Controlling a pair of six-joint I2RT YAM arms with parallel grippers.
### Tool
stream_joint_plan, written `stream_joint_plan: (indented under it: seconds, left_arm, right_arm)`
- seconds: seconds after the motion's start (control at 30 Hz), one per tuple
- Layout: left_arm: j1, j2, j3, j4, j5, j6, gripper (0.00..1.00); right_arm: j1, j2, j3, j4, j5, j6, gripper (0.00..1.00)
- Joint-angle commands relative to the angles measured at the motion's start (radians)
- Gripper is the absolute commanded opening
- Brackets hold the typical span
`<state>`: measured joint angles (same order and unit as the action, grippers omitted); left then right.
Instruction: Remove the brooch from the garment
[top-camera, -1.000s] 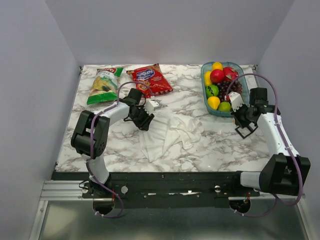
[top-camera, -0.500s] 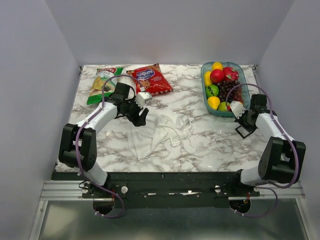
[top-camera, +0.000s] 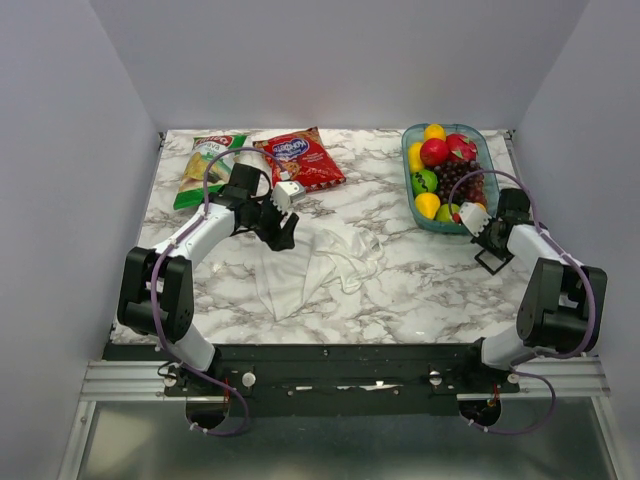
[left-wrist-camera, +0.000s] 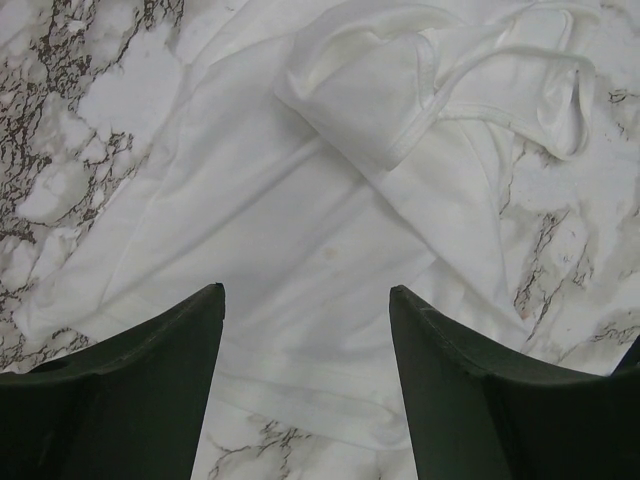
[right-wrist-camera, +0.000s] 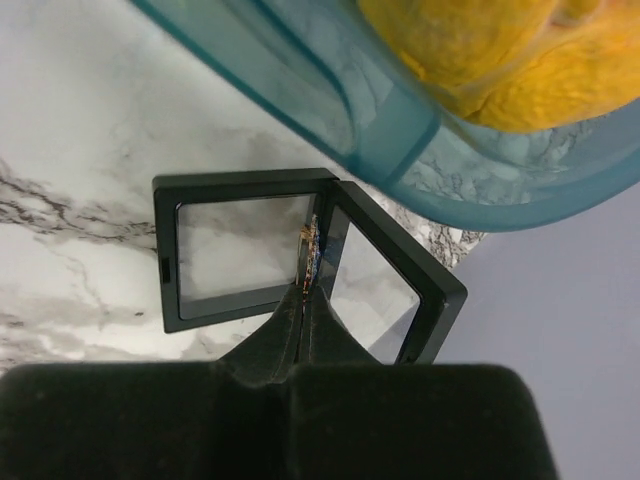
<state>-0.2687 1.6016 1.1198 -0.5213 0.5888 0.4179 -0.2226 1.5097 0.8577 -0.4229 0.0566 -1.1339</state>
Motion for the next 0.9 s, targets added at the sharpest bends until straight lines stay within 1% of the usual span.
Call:
stream_joint_plan:
  seconds: [0.0, 0.2, 0.5, 0.8, 0.87]
  left_arm:
    - [-0.001, 0.011, 0.008, -0.012, 0.029, -0.011, 0.75]
    - [-0.001, 0.021, 0.021, -0.017, 0.028, -0.008, 0.75]
    - [-0.001, 0.024, 0.02, -0.003, 0.031, -0.016, 0.75]
    - [-0.003, 0.018, 0.011, 0.01, 0.031, -0.027, 0.75]
    - [-0.003, 0.014, 0.012, 0.01, 0.029, -0.027, 0.75]
  right_arm:
    - [-0.003, 0.029, 0.014, 0.024, 0.012, 0.011, 0.0]
    - [-0.003, 0.04, -0.012, 0.003, 0.014, -0.007, 0.0]
    - [-0.003, 0.014, -0.052, -0.01, 0.011, -0.017, 0.01]
    - [-0.003, -0.006, -0.022, 0.001, 0.026, -0.003, 0.0]
    - [-0.003, -0.038, 0.006, -0.031, 0.012, 0.017, 0.0]
